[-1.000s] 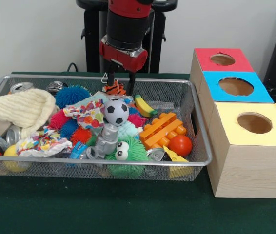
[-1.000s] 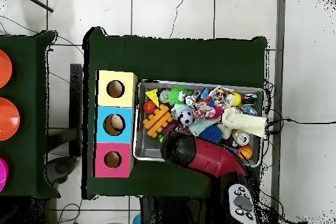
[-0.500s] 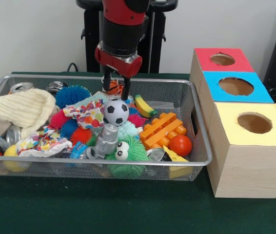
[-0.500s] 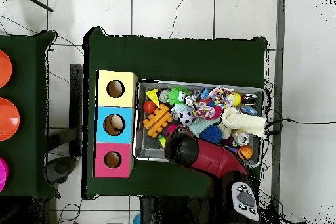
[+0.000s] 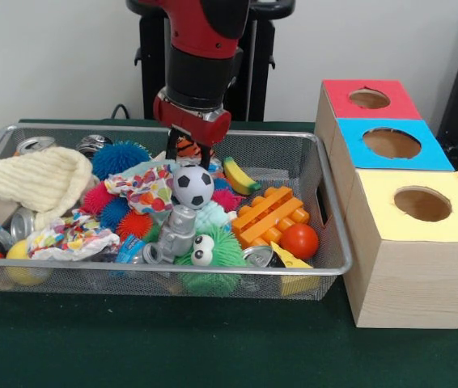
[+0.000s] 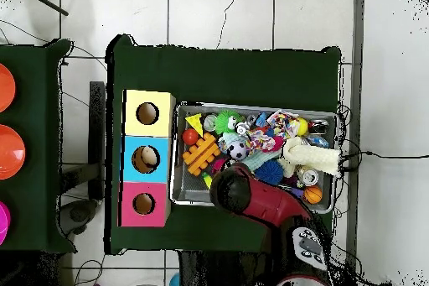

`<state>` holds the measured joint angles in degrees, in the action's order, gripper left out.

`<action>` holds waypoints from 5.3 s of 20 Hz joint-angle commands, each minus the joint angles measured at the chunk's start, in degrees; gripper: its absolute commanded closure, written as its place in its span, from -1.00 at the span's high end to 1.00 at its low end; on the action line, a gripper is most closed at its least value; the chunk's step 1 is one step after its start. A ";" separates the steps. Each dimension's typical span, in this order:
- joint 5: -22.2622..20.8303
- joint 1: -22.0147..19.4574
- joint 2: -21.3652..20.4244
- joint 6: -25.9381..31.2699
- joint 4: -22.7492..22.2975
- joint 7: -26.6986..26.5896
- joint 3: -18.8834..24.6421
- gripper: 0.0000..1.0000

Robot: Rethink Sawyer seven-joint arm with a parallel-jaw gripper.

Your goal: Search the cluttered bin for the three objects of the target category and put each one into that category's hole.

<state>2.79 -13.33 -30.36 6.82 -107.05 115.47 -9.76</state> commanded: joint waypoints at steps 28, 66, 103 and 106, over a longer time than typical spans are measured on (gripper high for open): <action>-3.03 -4.62 11.36 -13.30 1.37 7.21 8.24 1.00; -4.14 -5.72 5.74 -7.78 -0.42 5.17 8.99 -1.00; -5.50 -5.61 -0.14 1.28 -0.23 3.78 8.58 -1.00; -5.77 -5.67 -0.07 1.20 -0.28 3.90 8.62 -1.00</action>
<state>-0.52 -17.88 -33.04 10.91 -108.45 115.48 -6.46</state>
